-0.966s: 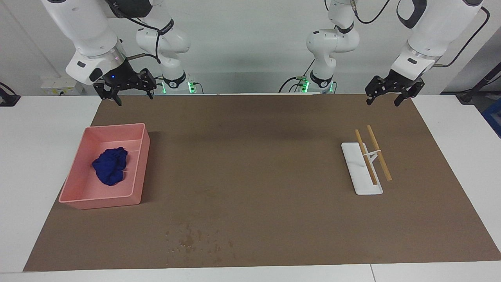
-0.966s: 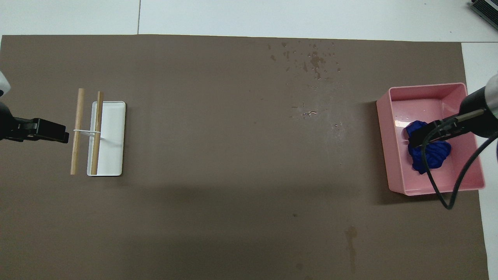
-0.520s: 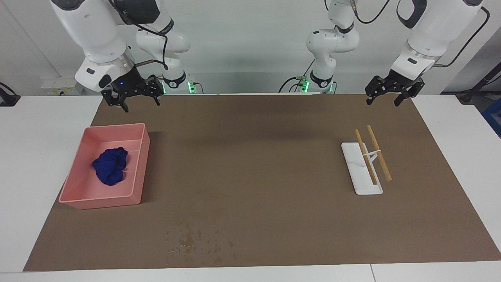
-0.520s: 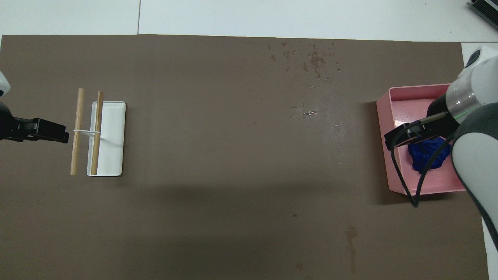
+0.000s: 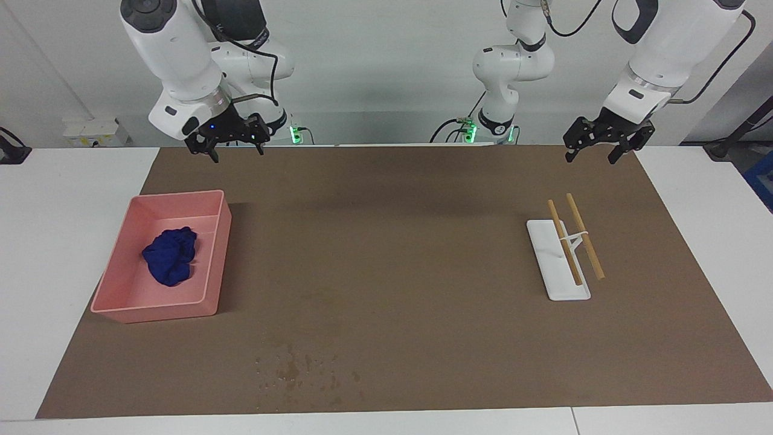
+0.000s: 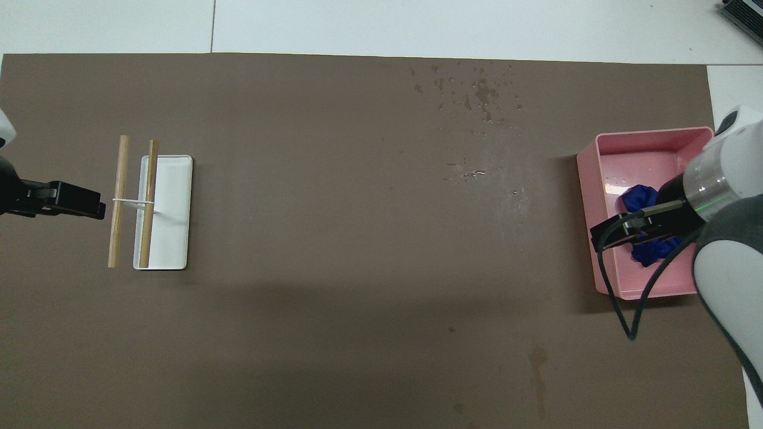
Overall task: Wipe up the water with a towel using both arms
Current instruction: 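Press the towel down inside the pink bin with the right gripper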
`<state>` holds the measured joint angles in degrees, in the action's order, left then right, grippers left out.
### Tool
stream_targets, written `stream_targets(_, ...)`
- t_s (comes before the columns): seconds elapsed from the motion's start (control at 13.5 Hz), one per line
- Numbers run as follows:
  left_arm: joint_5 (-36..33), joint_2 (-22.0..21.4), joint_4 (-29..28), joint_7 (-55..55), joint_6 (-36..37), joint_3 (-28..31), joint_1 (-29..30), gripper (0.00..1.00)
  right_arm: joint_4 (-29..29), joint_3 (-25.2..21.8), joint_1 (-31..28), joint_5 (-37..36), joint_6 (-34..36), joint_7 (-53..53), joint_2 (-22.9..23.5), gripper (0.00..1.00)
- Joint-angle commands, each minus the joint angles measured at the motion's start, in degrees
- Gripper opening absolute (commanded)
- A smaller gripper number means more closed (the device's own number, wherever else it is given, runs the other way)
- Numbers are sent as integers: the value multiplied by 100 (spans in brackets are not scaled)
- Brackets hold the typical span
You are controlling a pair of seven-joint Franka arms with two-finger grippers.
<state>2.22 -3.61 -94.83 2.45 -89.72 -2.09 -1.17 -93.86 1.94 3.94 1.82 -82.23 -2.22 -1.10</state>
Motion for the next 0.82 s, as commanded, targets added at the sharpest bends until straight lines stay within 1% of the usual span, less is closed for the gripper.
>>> stream_targets(0.0, -125, -113, -106, 27, -19, 7, -15, 100, -186, -89, 63, 11, -144, -50, -110, 100)
stream_targets(0.07, -125, -113, -106, 27, -19, 7, -15, 100, -186, -89, 63, 11, -153, -33, -110, 100)
stream_targets(0.22, -125, -113, -106, 27, -19, 16, -15, 100, -203, -89, -68, 11, -599, -103, -75, 100)
stream_targets(0.59, -125, -113, -106, 27, -19, 7, -24, 100, -203, -89, -138, 20, -917, -33, -49, 100)
stream_targets(0.74, -125, -113, -106, 27, -19, 7, -33, 100, -221, -89, -200, 20, -935, -24, -49, 100)
